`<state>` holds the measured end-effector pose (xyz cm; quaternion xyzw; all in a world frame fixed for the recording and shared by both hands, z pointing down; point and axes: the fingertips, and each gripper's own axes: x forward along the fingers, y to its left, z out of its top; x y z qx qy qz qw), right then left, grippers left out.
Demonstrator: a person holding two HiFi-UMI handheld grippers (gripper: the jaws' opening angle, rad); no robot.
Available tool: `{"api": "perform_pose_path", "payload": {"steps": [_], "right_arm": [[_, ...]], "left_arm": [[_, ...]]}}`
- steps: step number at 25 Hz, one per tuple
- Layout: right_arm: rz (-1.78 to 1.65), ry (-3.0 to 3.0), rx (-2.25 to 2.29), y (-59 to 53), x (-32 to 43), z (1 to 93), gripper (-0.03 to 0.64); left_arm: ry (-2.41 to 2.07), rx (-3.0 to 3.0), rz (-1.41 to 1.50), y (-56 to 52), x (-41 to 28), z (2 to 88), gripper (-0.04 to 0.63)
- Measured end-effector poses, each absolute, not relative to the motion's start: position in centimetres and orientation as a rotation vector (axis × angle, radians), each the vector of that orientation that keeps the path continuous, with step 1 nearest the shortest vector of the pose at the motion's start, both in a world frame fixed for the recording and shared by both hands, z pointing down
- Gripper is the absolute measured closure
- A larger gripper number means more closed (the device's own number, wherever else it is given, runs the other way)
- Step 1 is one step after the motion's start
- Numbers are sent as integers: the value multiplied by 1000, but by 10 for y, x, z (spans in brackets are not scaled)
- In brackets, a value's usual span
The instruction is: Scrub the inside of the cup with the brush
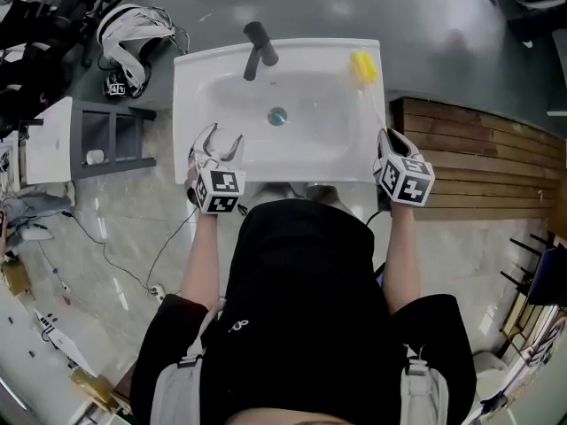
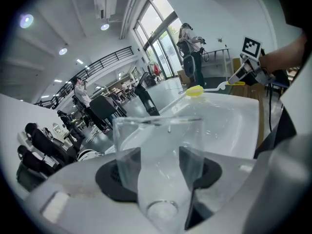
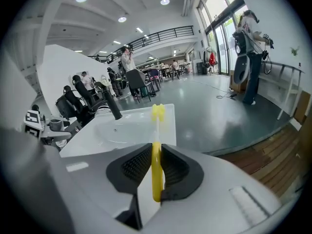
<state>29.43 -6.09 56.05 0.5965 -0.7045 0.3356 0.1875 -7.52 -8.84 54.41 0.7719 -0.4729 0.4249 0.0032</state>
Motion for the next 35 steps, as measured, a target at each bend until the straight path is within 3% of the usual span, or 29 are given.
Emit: {"api": "perform_pose_path", "payload": {"steps": [35], "right_arm": [[871,-1569,1776,-65,271,615,551]], "left_arm": [[-1502,2425,1075,-177,-159,539,325]]}}
